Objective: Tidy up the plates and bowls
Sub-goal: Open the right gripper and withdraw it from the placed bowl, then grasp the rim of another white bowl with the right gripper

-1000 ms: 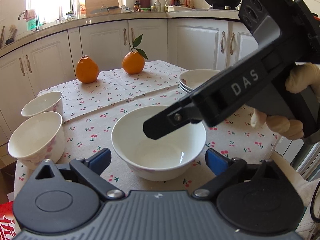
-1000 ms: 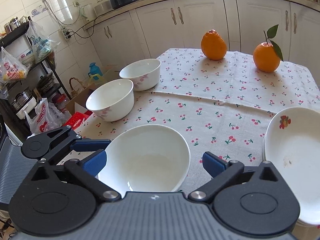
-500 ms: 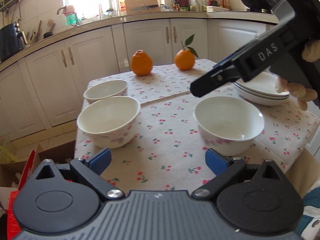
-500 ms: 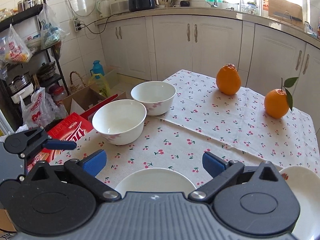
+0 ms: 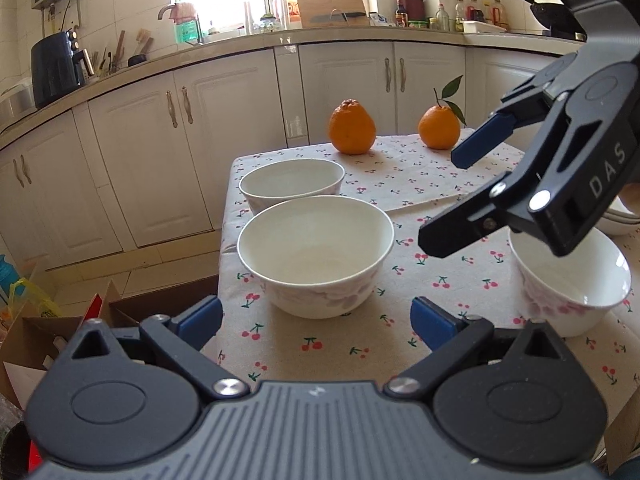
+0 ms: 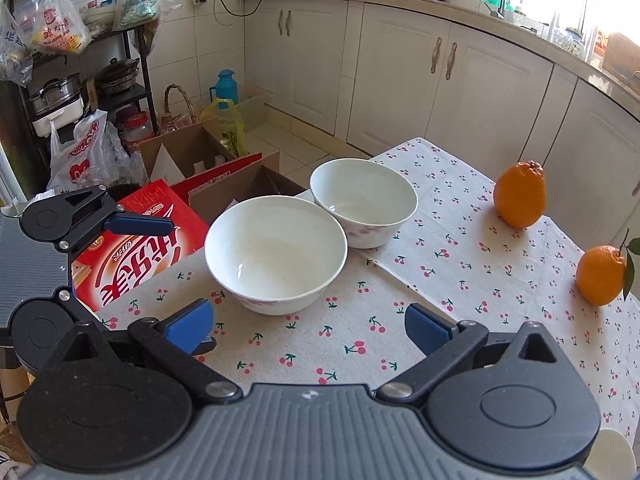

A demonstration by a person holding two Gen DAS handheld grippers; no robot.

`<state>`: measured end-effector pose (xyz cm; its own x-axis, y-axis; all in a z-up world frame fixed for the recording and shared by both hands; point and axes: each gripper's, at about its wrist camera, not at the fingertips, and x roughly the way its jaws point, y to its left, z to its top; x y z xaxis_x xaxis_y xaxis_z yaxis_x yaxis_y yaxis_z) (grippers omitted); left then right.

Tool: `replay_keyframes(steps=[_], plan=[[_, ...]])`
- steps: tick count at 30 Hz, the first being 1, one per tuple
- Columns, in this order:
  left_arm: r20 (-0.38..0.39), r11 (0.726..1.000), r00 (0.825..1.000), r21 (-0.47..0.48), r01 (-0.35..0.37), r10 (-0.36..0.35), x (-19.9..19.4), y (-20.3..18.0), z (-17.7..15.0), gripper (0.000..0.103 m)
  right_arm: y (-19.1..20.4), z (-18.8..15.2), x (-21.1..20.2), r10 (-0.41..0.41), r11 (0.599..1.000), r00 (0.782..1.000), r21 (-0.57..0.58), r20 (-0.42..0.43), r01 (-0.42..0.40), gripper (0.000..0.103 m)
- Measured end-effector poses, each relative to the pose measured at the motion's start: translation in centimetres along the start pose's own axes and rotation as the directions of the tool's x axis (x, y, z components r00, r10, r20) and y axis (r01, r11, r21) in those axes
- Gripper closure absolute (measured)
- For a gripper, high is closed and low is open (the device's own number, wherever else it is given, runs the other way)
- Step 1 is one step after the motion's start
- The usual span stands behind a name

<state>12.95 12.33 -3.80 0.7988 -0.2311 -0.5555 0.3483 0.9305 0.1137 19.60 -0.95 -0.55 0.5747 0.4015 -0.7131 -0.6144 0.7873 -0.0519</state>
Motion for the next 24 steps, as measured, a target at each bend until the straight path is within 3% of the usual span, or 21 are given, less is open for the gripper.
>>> replay_keyframes(steps=[11,24], plan=[[-0.016,0.999,0.999,-0.031,0.029,-0.030,2.1,0.7,0.3,0.003,-1.4,2.1,3.3,0.114,0.992,0.993,0.050,-0.031,-0.113,0.000],[0.004,0.999,0.999,-0.028,0.042,-0.042,3.6,0.6,0.8,0.004,-2.6,4.9,7.4,0.194,0.979,0.977,0.083,-0.092,-0.187,0.003]])
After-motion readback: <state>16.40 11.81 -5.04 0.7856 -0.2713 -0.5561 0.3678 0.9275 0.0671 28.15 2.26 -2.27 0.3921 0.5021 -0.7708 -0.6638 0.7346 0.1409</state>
